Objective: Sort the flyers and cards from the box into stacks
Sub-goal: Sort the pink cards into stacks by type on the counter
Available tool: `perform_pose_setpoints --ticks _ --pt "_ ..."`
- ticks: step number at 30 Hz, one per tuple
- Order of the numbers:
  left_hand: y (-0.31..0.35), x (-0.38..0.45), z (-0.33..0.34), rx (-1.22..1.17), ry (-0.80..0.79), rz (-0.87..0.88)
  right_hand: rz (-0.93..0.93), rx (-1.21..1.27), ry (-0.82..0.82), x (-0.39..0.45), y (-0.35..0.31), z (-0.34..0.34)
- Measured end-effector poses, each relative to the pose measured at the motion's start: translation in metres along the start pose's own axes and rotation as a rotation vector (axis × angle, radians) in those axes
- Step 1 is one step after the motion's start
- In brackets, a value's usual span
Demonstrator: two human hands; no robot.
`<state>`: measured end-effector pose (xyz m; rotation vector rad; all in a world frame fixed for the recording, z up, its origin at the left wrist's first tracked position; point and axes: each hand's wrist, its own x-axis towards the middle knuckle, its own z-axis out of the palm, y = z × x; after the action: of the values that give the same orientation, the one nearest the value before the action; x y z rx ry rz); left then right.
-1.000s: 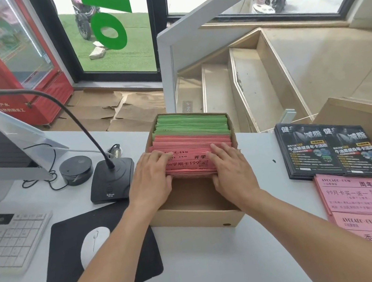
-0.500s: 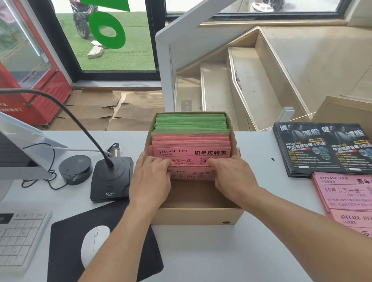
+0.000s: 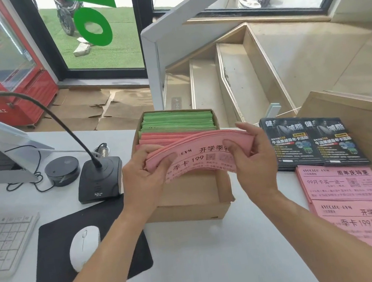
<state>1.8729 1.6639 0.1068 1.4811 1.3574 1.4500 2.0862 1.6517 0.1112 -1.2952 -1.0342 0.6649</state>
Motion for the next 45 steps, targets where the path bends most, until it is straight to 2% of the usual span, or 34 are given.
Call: perform_pose_setpoints --ticks 4,7,14,18,21,26,29,34,40,45 --pt "0.025 -0.032 0.027 0.017 -0.008 0.041 0.017 -0.068 -0.087 -0.010 -0.012 -0.056" --pt "0.029 -0.069 0.053 -0.012 -0.084 0.043 0.035 -0.205 -0.148 -0.027 -0.003 -0.109" --pt "-0.007 -0.163 0.086 0.124 -0.293 -0.182 0.064 -0.406 -0.300 -0.081 0.045 -0.202" --pt "-0.014 -0.192 0.090 0.216 -0.297 -0.130 0.138 -0.385 -0.394 -0.099 0.062 -0.221" --pt "-0.014 -0.206 0.090 0.262 -0.264 -0.079 0.082 -0.412 -0.424 -0.105 0.067 -0.228" --pt "-0.007 -0.215 0.094 0.245 -0.210 -0.151 0.053 -0.458 -0.526 -0.108 0.069 -0.228" --pt "0.000 -0.220 0.098 0.220 -0.164 -0.179 0.023 -0.466 -0.509 -0.106 0.065 -0.230" --pt "-0.007 -0.235 0.099 0.230 -0.122 -0.205 0.103 -0.457 -0.532 -0.111 0.065 -0.232" --pt "0.011 -0.236 0.113 0.108 -0.057 -0.212 0.173 -0.293 -0.323 -0.111 0.048 -0.247" --pt "0.027 -0.247 0.161 0.065 -0.190 -0.273 0.226 -0.244 -0.166 -0.120 0.038 -0.306"
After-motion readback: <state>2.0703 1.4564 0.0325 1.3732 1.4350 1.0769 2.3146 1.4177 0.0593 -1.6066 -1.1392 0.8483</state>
